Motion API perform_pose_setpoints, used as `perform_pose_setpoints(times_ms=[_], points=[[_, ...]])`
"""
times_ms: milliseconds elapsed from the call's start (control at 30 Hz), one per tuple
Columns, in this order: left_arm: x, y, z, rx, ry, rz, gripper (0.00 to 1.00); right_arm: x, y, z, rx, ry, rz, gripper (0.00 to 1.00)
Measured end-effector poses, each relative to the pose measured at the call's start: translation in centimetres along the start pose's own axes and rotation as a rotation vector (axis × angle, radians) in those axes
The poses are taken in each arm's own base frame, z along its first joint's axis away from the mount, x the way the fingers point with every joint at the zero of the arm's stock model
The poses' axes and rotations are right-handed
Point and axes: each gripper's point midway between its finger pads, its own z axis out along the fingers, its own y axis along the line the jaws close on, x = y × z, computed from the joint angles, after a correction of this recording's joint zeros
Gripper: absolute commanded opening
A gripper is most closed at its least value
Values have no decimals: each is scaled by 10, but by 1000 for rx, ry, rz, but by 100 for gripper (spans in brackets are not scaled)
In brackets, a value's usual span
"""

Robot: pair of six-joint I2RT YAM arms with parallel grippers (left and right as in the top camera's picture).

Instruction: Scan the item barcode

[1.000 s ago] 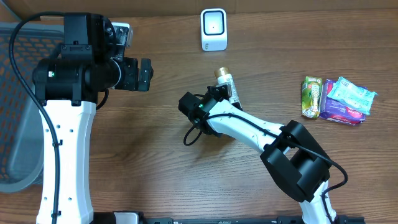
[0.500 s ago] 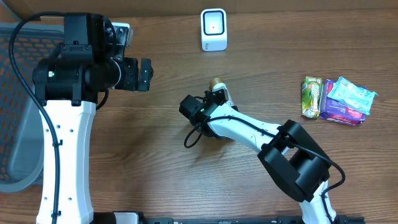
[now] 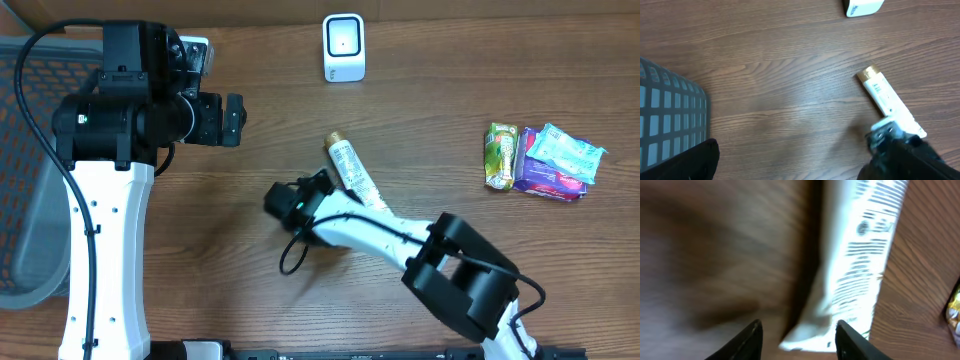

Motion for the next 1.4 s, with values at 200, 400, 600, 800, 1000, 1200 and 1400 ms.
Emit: perform_pose_setpoints(times_ms=[200,400,600,800,1000,1200,1400], points=[[0,0,0,0,0,0,100,-1,7,-6,-13,-12,-3,62],[0,0,0,0,0,0,99,-11,20,1,-190,19,-28,52],[0,0,0,0,0,0,100,-9,25,4,-299,56,-75,28],[0,0,0,0,0,0,100,-5,9,15,-340,123,-32,26],[0,0,0,0,0,0,99,-1,-49,48,-331,225,136,27],[0,0,0,0,0,0,100,5,-110,83,-343,291,328,27],[0,0,0,0,0,0,100,8,-128,94,-455,320,453,27]])
